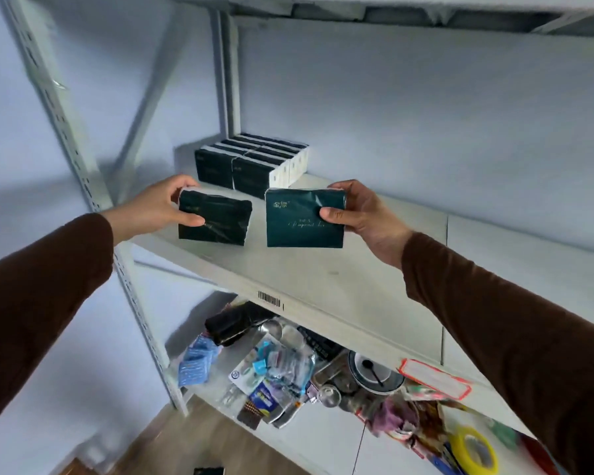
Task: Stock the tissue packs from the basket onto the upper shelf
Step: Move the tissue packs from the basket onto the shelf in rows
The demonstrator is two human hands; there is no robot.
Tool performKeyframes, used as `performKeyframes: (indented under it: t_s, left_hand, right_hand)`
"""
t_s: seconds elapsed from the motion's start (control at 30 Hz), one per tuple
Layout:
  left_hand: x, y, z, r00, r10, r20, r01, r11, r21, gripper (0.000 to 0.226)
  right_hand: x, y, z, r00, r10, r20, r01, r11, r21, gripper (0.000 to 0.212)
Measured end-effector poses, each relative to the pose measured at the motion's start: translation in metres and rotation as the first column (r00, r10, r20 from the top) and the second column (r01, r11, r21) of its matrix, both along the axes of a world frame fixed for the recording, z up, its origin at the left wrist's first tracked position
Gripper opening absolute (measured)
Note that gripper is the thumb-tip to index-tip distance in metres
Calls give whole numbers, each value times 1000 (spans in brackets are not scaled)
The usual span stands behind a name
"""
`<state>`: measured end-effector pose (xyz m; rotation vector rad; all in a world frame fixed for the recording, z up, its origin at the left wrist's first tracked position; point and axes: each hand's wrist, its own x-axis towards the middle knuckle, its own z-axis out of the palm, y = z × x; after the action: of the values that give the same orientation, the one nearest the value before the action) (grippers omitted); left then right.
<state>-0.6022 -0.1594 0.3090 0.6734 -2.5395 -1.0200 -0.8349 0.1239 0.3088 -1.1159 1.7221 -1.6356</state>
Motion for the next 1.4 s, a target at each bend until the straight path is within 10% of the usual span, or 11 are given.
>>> performKeyframes:
  t_s: [0.67,1.03,1.4]
  left_hand:
    - [-134,-263,-18,982,-78,173,112,975,-192,66]
    - [-143,-271,-31,996,-48,71,67,951,-300,83]
    - [-106,-207,-39,994,-97,-53,35,725,-688,62]
  right_hand:
    - [-40,-216,-46,817,-299,-493,418,896,149,45]
    - [-39,-259,-52,731,-383,-565,522,847,101,51]
    - [-34,-288,-61,602,-446,-662,604,797,13,48]
